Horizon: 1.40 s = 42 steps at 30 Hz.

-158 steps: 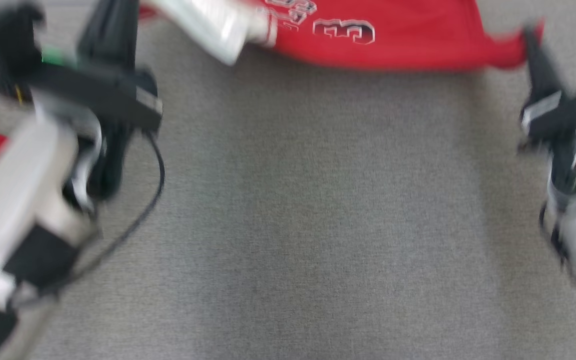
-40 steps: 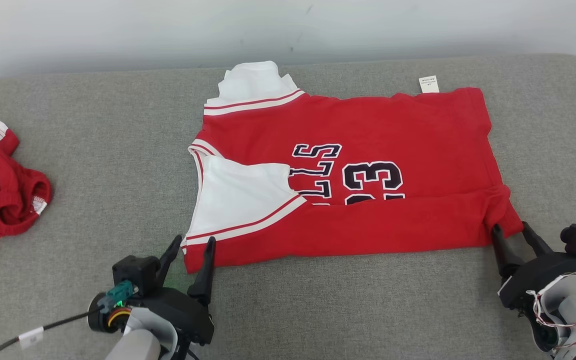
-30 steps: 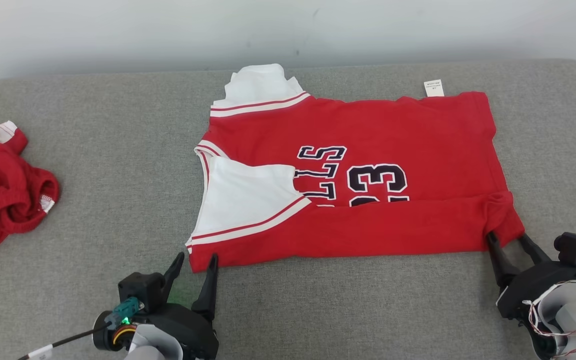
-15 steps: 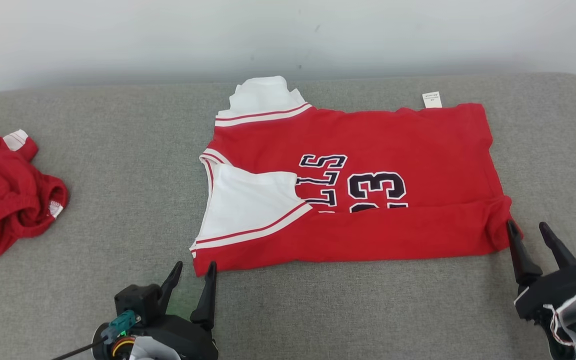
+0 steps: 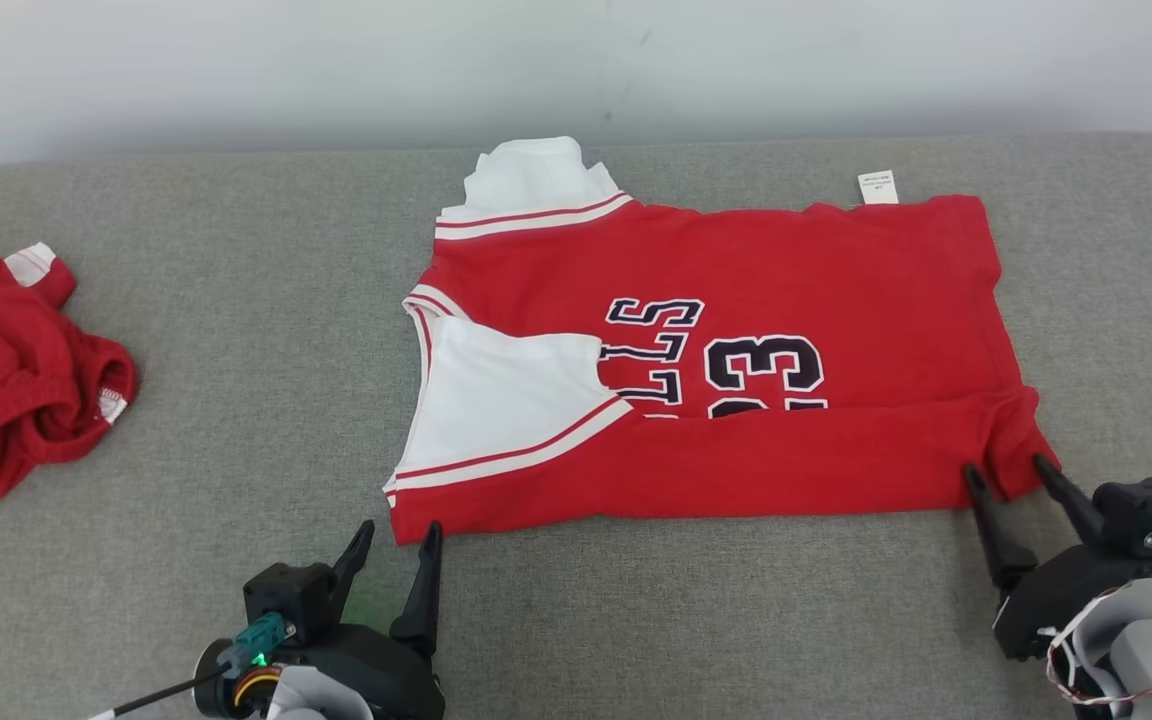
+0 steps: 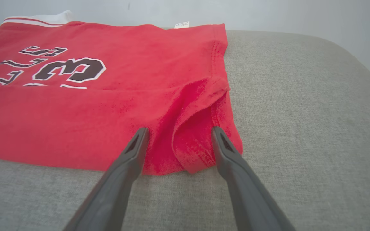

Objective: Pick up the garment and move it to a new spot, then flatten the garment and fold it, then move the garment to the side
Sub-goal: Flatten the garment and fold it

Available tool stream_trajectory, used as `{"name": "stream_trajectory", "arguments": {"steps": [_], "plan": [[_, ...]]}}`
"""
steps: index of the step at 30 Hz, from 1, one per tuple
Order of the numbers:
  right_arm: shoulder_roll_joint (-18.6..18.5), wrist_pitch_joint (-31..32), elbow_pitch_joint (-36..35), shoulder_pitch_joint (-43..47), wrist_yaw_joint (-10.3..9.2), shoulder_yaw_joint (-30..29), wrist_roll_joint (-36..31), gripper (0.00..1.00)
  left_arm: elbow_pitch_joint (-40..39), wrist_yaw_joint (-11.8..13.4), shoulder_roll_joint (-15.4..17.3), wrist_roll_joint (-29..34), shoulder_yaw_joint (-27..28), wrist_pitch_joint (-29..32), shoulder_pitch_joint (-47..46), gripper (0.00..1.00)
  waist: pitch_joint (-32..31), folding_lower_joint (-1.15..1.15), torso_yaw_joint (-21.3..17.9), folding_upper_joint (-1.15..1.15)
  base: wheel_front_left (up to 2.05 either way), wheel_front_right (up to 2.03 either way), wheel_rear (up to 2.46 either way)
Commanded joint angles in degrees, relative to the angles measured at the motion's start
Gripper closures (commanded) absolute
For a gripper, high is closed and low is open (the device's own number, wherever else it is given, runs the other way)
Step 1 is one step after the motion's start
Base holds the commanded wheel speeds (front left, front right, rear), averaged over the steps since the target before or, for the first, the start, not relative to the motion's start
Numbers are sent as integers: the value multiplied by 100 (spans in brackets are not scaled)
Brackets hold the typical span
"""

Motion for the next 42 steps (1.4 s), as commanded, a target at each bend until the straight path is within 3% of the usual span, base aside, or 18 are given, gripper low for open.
{"name": "stream_trajectory", "arguments": {"steps": [1,12,26,27,28,29,30,31,32,33,42], "plan": [[4,-9,67,-67,4,-71,-92,0,53,-4,-29,65,-11,-34,-76,0,19,0,22,0,0,0,0],[63,-10,336,-38,4,-483,-325,0,228,-59,-108,136,37,-34,-217,0,75,0,-5,0,0,0,0],[186,-6,763,-392,4,-337,-342,0,537,-96,-153,197,41,-21,-340,0,127,0,38,0,0,0,0],[185,-3,802,-415,4,-327,-327,18,579,-100,-161,187,31,-21,-356,0,125,0,45,0,0,0,0],[183,14,845,-439,4,-317,-300,50,624,-104,-171,167,23,-21,-373,0,122,0,50,0,0,0,0],[183,18,881,-455,4,-308,-276,65,702,-110,-177,140,7,-21,-379,0,118,0,53,0,0,0,0],[184,17,917,-469,4,-301,-258,86,755,-116,-184,117,-2,-21,-390,0,115,0,54,0,0,0,0],[184,16,955,-484,4,-296,-224,95,792,-121,-191,95,-2,-20,-419,9,112,0,51,0,0,0,0],[189,14,989,-499,4,-290,-202,100,817,-126,-199,80,-2,-20,-443,33,109,0,47,0,0,0,0],[193,12,1015,-510,4,-283,-182,100,811,-133,-206,76,-7,-18,-458,100,100,0,44,0,0,0,0],[170,-6,725,-111,4,-519,129,100,228,-138,-55,185,177,-22,-10,100,-215,0,30,0,0,0,0]]}}
